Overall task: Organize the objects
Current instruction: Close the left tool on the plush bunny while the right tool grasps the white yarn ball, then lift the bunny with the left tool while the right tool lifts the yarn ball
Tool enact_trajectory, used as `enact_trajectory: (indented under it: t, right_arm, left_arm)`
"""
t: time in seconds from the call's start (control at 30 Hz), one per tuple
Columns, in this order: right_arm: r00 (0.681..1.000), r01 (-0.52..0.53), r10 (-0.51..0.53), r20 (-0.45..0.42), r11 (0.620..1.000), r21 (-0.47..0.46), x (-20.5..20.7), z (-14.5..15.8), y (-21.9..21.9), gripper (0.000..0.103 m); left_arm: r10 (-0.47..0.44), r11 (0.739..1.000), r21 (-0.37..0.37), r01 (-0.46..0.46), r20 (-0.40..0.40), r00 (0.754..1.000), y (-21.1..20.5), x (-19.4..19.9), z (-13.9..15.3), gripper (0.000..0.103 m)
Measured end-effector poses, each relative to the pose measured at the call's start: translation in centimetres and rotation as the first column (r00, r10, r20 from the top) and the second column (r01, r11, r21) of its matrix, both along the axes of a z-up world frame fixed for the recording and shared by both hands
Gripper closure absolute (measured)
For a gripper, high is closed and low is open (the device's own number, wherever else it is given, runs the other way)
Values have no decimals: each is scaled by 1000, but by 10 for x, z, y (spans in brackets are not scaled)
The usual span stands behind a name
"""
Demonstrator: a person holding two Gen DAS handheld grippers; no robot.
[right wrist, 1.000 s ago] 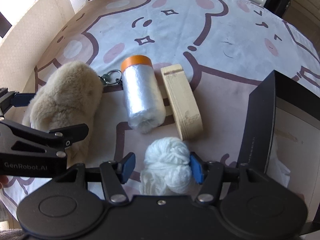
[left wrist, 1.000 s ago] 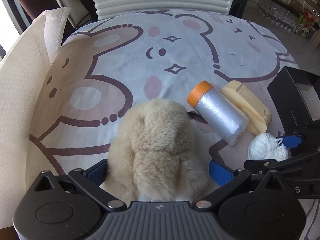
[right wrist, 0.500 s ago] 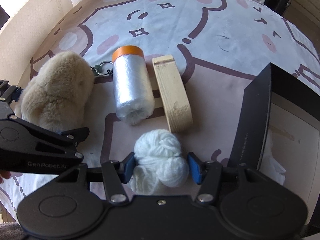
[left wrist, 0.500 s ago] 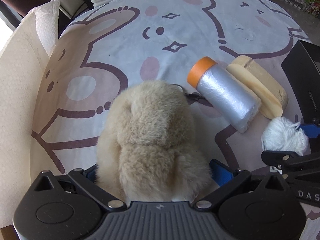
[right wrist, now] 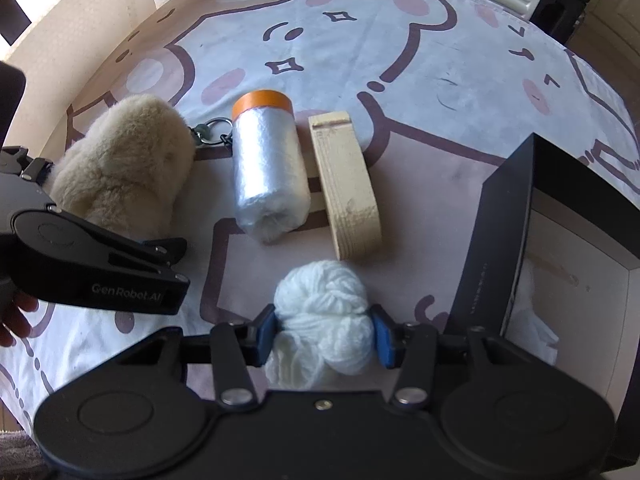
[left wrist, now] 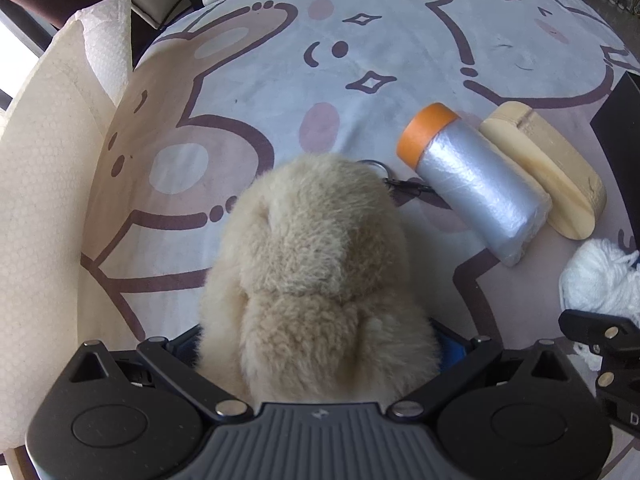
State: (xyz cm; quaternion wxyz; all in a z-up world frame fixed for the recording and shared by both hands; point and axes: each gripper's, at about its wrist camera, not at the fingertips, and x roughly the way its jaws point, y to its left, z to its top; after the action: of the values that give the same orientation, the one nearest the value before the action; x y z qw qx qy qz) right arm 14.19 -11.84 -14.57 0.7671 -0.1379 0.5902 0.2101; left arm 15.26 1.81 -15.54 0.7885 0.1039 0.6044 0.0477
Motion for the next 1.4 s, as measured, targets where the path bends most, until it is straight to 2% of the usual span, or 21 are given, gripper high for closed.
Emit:
enact_trajectory:
  t: [0.17, 0.27, 0.37, 0.53, 0.67, 0.9, 1.07, 1.17, 1.4]
  right_arm:
    - [1000, -4, 4, 1, 1000, 1, -2, -1, 2, 53]
    - [1000, -4, 4, 1, 1000, 1, -2, -1, 2, 53]
    - [1000, -4, 4, 1, 1000, 2, -2, -2, 2, 53]
    - [1000, -4, 4, 1, 1000, 2, -2, -2, 1, 53]
    - [1000, -4, 4, 0, 1000, 4, -1, -2, 1, 53]
    - [1000, -16, 16, -4, 1000, 6, -2, -3, 3, 53]
    - [998, -60, 60, -10, 998, -18, -5, -7, 7, 51]
    - [999, -51, 51, -12, 999, -4, -4, -4, 6, 55]
    - [997, -75, 75, -32, 997, -3, -9, 1, 10, 57]
  left_arm:
    - [-47, 994, 97, 46, 2, 999, -5, -1, 3, 0]
    - [-59, 991, 121, 58, 0, 998, -7, -1, 5, 3]
    - [-57, 995, 86, 58, -12, 998, -6, 0, 7, 16]
    - [-29, 999, 40, 30, -17, 999, -4, 0, 8, 23]
    - [-7, 1000, 21, 7, -20, 1000, 0, -1, 7, 21]
    - [61, 996, -62, -62, -31, 998, 16, -2, 4, 21]
    - [57, 992, -113, -61, -42, 998, 16, -3, 6, 41]
    - [52, 991, -121, -57, -45, 998, 15, -4, 6, 47]
    - [70, 988, -137, -73, -25, 997, 20, -9, 12, 54]
